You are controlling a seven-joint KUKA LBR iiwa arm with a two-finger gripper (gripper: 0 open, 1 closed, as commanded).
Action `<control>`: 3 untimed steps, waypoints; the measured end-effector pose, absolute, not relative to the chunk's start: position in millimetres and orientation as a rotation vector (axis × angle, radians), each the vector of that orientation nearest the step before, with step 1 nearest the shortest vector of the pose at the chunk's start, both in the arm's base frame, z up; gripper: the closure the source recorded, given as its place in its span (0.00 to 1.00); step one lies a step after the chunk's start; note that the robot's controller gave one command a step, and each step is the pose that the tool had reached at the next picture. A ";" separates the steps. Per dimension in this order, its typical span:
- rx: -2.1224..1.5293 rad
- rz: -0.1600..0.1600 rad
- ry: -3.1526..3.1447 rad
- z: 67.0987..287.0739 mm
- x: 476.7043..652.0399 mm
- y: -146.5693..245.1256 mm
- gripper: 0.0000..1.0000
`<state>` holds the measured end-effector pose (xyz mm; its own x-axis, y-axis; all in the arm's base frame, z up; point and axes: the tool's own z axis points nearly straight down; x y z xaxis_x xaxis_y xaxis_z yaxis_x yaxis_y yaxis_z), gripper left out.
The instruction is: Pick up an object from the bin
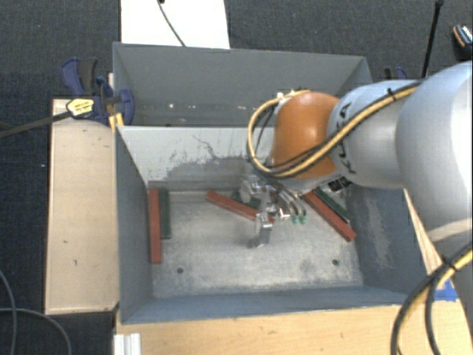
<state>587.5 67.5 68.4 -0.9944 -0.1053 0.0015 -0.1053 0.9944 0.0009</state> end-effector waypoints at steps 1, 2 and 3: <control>0.168 -0.002 -3.145 72.9 590.1 68.4 1.00; 0.135 0.005 -3.136 90.8 575.7 -25.6 1.00; 0.146 -0.001 -3.135 89.8 575.9 -19.6 0.00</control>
Offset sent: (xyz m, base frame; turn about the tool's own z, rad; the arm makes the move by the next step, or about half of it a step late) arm 0.0000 0.0000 0.0000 0.0000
